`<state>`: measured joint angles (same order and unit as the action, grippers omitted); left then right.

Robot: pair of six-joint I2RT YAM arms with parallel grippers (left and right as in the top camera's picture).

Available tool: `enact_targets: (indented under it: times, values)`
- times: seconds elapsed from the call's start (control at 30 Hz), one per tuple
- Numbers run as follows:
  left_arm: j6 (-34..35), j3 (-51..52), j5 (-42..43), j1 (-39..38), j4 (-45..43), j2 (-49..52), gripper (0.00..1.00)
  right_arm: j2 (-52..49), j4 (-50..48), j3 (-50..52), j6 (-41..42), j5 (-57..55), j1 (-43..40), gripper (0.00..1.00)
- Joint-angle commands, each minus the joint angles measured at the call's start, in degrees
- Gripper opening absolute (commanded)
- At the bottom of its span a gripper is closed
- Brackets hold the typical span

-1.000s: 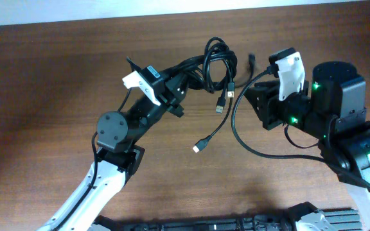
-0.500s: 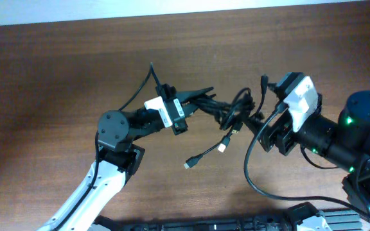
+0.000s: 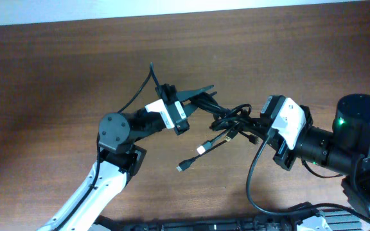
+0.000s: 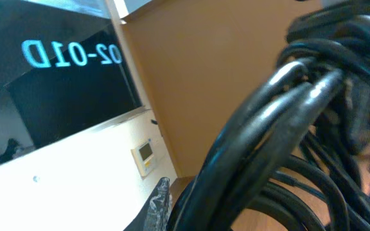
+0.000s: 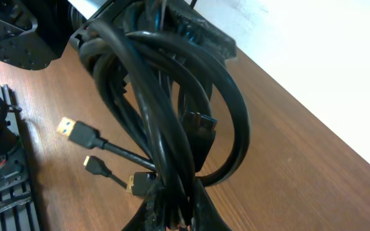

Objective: Untangle cables

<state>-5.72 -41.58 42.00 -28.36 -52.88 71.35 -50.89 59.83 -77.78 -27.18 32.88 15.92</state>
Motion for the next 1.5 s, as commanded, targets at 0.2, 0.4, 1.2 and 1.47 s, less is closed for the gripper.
enact_targets:
  times: [0.2, 0.4, 1.2, 1.47]
  values:
    - [10.4, -1.4, -17.0, 0.9, -1.1, -1.0, 0.00, 0.1, -3.3, -0.2, 18.2, -14.5, 0.2, 0.86]
    - [13.6, -1.4, -20.5, 0.9, -1.1, -1.0, 0.00, 0.1, -6.7, -0.2, 10.7, 8.3, 0.2, 0.80]
    - [22.8, -1.4, -7.3, 0.9, -1.9, -1.0, 0.00, -6.1, -18.0, -0.2, 8.1, -1.4, 0.2, 0.04]
    - [22.9, -1.4, -19.5, 0.9, -1.9, -1.0, 0.00, -6.1, -10.2, -0.2, 7.9, 4.3, 0.2, 0.04]
